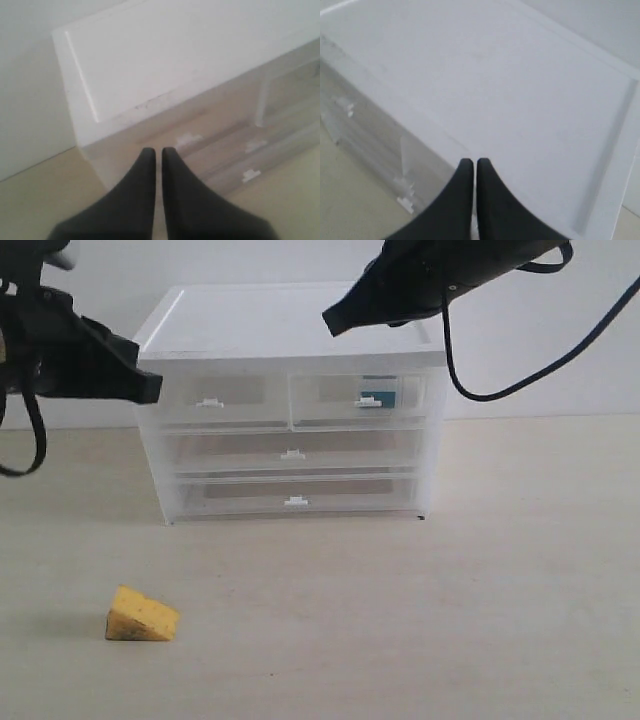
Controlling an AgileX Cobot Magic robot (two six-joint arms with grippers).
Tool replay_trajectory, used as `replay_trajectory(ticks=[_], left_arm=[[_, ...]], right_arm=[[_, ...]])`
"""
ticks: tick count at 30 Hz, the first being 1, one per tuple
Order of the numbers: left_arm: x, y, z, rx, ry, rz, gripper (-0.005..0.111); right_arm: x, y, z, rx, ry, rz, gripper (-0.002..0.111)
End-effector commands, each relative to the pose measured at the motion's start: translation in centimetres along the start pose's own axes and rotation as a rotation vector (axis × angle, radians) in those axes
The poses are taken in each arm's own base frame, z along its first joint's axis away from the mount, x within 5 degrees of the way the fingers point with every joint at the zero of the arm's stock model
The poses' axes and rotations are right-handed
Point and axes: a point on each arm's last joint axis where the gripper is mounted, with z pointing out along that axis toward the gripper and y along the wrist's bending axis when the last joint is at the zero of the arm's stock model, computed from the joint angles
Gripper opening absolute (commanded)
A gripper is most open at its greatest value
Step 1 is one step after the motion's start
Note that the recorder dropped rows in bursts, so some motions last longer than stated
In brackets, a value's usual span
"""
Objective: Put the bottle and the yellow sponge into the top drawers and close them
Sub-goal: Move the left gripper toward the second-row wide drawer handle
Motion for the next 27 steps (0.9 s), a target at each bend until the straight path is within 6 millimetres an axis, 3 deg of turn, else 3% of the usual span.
replay_trajectory(ticks=[1, 6, 14, 21, 27], left_arm=[[2.4, -2.1, -0.6, 0.151, -0.147, -0.048, 0.004], [4.6, -3.4, -1.1, 0.227, -0.299, -0.058, 0.004], [6.6, -1.4, 0.3, -0.024, -0.285, -0.17, 0.004], [8.9, -2.4, 2.7, 0.006, -0.213, 0.084, 0.004], [8.5, -2.6, 3.0, -0.031, -0.325, 0.368, 0.004]], right_arm=[[0.3, -0.2, 0.3, 0.043, -0.117, 0.082, 0.0], [2.9, -0.1, 1.6, 0.109, -0.227, 0.117, 0.0], [4.5, 0.0, 2.1, 0.138, -0.274, 0.166, 0.0], [4.7, 0.3, 3.0, 0.135, -0.303, 0.207, 0.0], [4.7, 1.4, 3.9, 0.123, -0.342, 0.171, 0.0]])
